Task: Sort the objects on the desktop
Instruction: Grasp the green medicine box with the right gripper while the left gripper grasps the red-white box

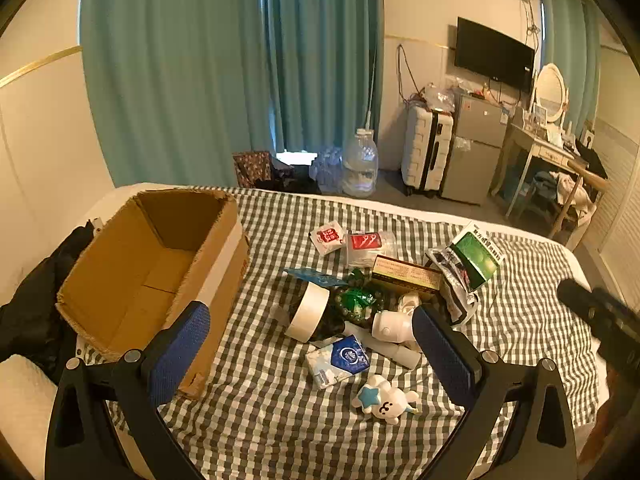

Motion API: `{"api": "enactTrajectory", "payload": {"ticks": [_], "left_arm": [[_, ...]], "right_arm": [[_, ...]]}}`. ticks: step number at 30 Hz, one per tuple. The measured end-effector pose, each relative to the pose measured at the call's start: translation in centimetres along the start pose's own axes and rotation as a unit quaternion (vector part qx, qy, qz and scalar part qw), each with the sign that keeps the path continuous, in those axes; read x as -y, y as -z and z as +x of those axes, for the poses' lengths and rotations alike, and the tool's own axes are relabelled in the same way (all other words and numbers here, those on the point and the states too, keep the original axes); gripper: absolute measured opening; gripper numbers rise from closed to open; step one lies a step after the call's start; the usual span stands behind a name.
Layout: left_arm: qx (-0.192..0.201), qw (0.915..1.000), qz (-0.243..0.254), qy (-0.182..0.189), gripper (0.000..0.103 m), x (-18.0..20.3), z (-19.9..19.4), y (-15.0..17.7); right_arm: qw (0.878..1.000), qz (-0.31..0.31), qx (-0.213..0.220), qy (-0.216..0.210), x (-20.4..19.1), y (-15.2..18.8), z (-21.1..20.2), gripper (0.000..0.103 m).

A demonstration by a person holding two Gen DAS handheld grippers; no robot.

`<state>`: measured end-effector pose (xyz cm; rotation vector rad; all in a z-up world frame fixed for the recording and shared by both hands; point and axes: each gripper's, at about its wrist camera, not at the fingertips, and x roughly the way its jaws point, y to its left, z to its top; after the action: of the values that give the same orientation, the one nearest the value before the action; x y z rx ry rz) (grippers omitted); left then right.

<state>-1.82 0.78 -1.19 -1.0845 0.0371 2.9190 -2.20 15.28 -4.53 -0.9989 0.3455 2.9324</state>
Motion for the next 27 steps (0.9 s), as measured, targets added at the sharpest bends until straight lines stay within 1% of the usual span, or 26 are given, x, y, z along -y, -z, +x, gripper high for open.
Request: {"api": "enactTrajectory", "payload": {"ticks": [4, 6, 8, 10, 11, 12, 15, 17, 18, 20, 22, 24, 27], "left_arm": [[-0.020, 0.9996, 0.007, 0.018, 0.103, 1.0, 2.3, -0.6], [-0.029, 0.9992, 0.019, 0.021, 0.103, 1.8, 3.6, -0.8], [-0.037, 0.9987, 0.027, 0.022, 0.103, 2.5, 4.8, -0.8], [-0.048, 0.9981, 0.028, 0.026, 0.103, 3.0, 5.9, -0.4], [-0.057, 0.9976, 0.026, 0.030, 0.103, 3.4, 6.8, -0.4], [-0.068, 0.9969, 0.023, 0.032, 0.103, 3.8, 7.6, -0.4], [-0.092, 0.9949, 0.008, 0.041, 0.103, 4.9, 9.9, -0.7], [-0.105, 0.9933, -0.005, 0.049, 0.103, 6.0, 11.3, -0.9], [-0.109, 0.9926, -0.008, 0.053, 0.103, 6.5, 11.9, -1.0], [-0.110, 0.9925, -0.008, 0.053, 0.103, 7.5, 12.8, -1.0], [-0.112, 0.9929, -0.003, 0.042, 0.103, 8.6, 13.9, -1.0], [-0.118, 0.9924, -0.014, 0.031, 0.103, 9.2, 15.1, -0.8], [-0.144, 0.9883, -0.027, 0.041, 0.103, 9.5, 16.4, -0.4]], "right_arm": [[1.000, -0.023, -0.003, 0.001, -0.1, -2.0, 1.5, 0.103], [0.999, -0.051, -0.005, 0.007, -0.3, -3.1, 2.6, 0.103], [0.996, -0.087, -0.004, 0.025, -0.2, -4.0, 3.8, 0.103], [0.993, -0.115, -0.011, 0.030, 0.1, -4.6, 5.4, 0.103], [0.991, -0.127, -0.026, 0.024, 0.7, -4.7, 6.7, 0.103], [0.990, -0.135, -0.041, 0.028, 1.2, -4.7, 7.9, 0.103], [0.980, -0.178, -0.069, 0.062, 2.7, -4.1, 11.4, 0.103], [0.974, -0.192, -0.094, 0.077, 4.0, -3.3, 13.9, 0.103], [0.973, -0.191, -0.107, 0.075, 4.8, -3.1, 15.1, 0.100], [0.974, -0.179, -0.124, 0.061, 6.4, -2.6, 16.6, 0.099], [0.977, -0.163, -0.133, 0.044, 7.7, -2.4, 17.5, 0.098], [0.979, -0.153, -0.131, 0.036, 8.5, -2.3, 18.1, 0.098], [0.981, -0.143, -0.129, 0.000, 8.5, -2.4, 18.5, 0.098]]}}
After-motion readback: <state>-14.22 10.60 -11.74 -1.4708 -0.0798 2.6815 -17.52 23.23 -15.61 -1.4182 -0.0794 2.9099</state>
